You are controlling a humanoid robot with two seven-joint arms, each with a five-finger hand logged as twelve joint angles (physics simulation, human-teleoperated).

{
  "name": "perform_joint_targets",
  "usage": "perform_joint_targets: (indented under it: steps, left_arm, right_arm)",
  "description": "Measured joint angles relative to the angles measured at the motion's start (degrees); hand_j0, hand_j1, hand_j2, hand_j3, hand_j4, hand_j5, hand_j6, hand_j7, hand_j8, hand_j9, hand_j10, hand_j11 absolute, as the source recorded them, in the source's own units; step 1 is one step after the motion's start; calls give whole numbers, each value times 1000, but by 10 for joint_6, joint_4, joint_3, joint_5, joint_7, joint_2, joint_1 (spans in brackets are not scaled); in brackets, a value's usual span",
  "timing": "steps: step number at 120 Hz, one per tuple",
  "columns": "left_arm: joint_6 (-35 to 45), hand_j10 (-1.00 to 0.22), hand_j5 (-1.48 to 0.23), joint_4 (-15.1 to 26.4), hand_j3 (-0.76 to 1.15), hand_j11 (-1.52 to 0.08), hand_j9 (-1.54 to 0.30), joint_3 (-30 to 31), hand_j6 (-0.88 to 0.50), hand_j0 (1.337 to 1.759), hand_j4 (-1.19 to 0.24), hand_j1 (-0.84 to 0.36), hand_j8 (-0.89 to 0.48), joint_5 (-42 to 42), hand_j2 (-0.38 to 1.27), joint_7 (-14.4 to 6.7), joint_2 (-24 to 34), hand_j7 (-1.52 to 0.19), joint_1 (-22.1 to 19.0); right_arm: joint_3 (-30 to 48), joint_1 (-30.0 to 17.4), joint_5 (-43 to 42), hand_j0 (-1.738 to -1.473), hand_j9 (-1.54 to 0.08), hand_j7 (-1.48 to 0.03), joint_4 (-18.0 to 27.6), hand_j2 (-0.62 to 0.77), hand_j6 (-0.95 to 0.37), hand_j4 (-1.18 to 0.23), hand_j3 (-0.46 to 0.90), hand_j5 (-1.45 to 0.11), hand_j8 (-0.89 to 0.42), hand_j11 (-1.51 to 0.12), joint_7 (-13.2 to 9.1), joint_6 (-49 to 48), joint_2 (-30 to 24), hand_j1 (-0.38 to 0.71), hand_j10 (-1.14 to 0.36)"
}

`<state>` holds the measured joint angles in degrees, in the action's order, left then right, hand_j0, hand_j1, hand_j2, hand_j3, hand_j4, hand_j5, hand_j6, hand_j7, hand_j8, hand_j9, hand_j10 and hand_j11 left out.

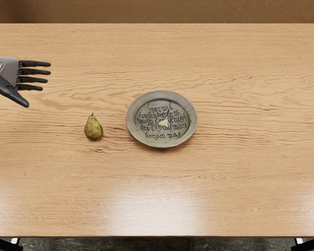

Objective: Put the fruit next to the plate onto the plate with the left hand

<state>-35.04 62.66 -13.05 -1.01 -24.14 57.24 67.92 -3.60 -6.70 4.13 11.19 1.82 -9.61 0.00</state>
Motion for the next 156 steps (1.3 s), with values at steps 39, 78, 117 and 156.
perform_joint_targets:
  steps: [39,78,117,156]
  left_arm:
    - [12,-2,0,2,0,0,0,-1,-2,1658,-2,349,-2,57,-1,-13,-24,0,0]
    - [356,-2,-1,88,0,-1,-1,20,-3,1658,-2,349,-3,181,0,-5,-96,-1,-18]
    - [639,-14,-17,242,0,-17,-17,76,-15,1658,-14,335,-15,291,3,-1,-118,-17,-39]
    - [693,-36,-45,259,0,-45,-45,112,-36,1658,-35,309,-36,327,8,4,-177,-45,-61]
  right_arm:
    - [4,1,-1,-1658,-10,-10,-1,-2,-8,-8,0,-10,-8,-10,0,1,0,-340,-8]
    - [4,1,-1,-1658,-10,-10,-1,-2,-8,-8,0,-10,-8,-10,0,1,0,-340,-8]
    - [4,1,-1,-1658,-10,-10,-1,-2,-8,-8,0,-10,-8,-10,0,1,0,-340,-8]
    - [4,1,-1,-1658,-10,-10,-1,-2,-8,-8,0,-10,-8,-10,0,1,0,-340,-8]
